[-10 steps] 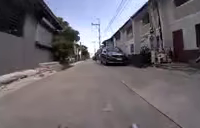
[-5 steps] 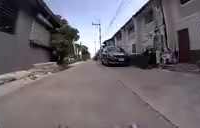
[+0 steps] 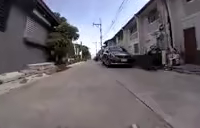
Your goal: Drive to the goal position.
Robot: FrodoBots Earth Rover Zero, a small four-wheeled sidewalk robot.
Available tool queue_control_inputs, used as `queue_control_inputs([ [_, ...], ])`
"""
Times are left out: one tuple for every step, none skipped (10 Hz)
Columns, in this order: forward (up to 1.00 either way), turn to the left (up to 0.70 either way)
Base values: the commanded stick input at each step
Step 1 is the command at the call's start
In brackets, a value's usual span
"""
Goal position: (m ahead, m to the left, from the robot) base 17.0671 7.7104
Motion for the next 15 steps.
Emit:
queue_control_inputs([
  [1.00,0.02],
  [1.00,0.02],
  [1.00,0.02],
  [1.00,0.02],
  [1.00,0.02],
  [1.00,0.02],
  [1.00,0.02],
  [1.00,0.02],
  [1.00,0.15],
  [1.00,0.33],
  [1.00,0.29],
  [1.00,0.02],
  [1.00,0.02],
  [1.00,0.02],
  [1.00,0.02],
])
